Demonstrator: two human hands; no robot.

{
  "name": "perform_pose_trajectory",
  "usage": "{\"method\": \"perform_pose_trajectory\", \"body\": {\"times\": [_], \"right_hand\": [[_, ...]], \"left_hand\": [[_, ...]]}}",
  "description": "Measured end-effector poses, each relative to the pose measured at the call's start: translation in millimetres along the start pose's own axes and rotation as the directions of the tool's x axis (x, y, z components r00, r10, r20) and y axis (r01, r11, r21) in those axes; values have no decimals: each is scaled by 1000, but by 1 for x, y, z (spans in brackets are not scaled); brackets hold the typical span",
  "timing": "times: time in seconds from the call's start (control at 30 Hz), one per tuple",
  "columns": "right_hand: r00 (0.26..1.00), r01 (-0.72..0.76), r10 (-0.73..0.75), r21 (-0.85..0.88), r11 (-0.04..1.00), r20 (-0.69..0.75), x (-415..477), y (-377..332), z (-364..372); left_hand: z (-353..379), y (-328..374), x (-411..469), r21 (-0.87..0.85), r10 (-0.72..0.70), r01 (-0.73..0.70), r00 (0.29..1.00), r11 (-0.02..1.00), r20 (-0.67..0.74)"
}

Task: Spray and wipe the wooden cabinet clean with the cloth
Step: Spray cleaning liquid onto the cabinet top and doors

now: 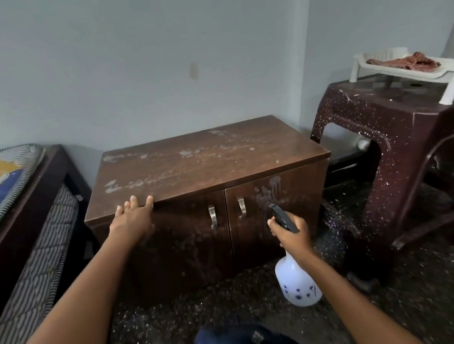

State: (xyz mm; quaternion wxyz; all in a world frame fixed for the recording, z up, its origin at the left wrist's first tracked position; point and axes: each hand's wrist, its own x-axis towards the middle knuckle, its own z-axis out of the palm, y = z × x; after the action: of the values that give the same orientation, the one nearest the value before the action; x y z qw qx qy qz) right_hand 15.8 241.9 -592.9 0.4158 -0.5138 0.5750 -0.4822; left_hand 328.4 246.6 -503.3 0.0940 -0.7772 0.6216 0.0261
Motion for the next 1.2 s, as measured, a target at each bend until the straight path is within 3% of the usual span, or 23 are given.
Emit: {"method": "perform_pose_trajectory", "body": {"times": [0.23,0.43,0.63,0.87,1.2], "right_hand": [[999,4,-6,49,999,33,0,4,-26],[970,-22,31,42,999,-242,16,12,-55],[963,-49,88,153,987,-256,19,18,-80],[862,-80,170,204,976,-477,28,20,-103],[981,-159,156,-10,987,-117,3,45,-83]], "left_hand": [[2,1,1,-34,-17,16,1000,999,-21],[7,1,0,-78,-24,20,999,997,-48],[13,3,-2,-146,-30,18,996,989,-83],[19,2,-6,-172,-27,7,993,985,-112],[23,6,-9,-210,-46,22,993,977,-110]]}}
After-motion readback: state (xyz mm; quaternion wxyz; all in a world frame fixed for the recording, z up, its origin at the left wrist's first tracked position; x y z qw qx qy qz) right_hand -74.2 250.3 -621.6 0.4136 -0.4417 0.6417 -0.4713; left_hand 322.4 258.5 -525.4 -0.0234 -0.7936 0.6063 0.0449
